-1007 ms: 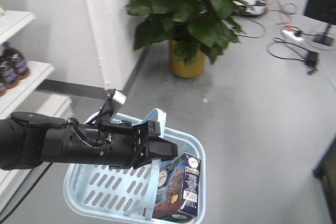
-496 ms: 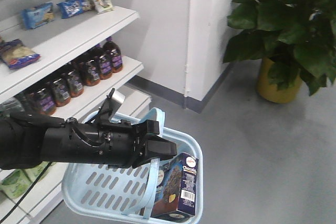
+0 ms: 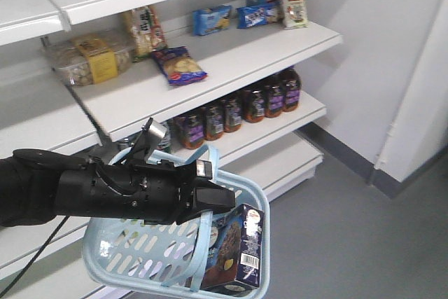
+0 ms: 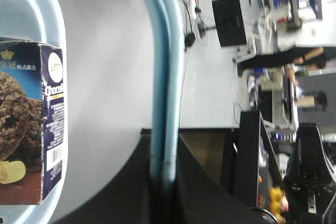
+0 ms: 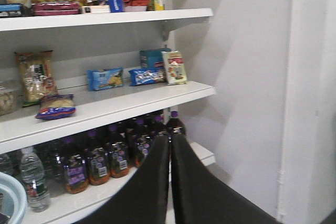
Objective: Left arm holds basket, right arm returns cookies
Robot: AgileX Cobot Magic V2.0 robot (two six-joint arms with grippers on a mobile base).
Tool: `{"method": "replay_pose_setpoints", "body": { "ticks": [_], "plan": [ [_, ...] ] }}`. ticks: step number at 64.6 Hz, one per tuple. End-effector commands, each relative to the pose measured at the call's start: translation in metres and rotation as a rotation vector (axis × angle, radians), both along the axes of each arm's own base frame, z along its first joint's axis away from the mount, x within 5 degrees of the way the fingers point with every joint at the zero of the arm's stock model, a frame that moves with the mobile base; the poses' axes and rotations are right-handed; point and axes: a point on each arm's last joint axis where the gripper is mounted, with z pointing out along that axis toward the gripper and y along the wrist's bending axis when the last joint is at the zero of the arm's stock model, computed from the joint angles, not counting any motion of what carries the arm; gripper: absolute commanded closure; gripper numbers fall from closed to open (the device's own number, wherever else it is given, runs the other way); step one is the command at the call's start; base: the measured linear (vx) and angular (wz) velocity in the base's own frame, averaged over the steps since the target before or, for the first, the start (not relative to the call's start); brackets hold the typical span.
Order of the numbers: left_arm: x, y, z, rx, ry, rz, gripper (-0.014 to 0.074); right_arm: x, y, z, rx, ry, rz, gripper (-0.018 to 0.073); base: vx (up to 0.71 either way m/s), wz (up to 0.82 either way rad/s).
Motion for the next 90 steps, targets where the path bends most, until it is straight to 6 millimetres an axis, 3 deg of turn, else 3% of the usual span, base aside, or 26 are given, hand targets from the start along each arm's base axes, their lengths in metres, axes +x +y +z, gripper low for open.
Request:
{"method": "replay_pose_setpoints", "body": {
  "ticks": [1, 57, 90],
  "plan": [
    [-0.0033, -0.0031, 0.0296, -0.114, -0.052, -0.015, 0.0603, -0.0014, 0.0004, 0.0063, -0.011, -0.082, 0.001, 0.0567, 0.16, 0.69],
    [-0.0033, -0.0031, 0.0296, -0.114, -0.052, -0.015, 0.0604, -0.0013, 0.0003, 0.0062, -0.011, -0.082, 0.001, 0.0567, 0.15, 0.66],
    [-0.0033, -0.0031, 0.0296, -0.114, -0.052, -0.015, 0.0603, -0.0014, 0.0004, 0.0063, -0.011, -0.083, 0.001, 0.0567, 0.12, 0.1]
  ]
}}
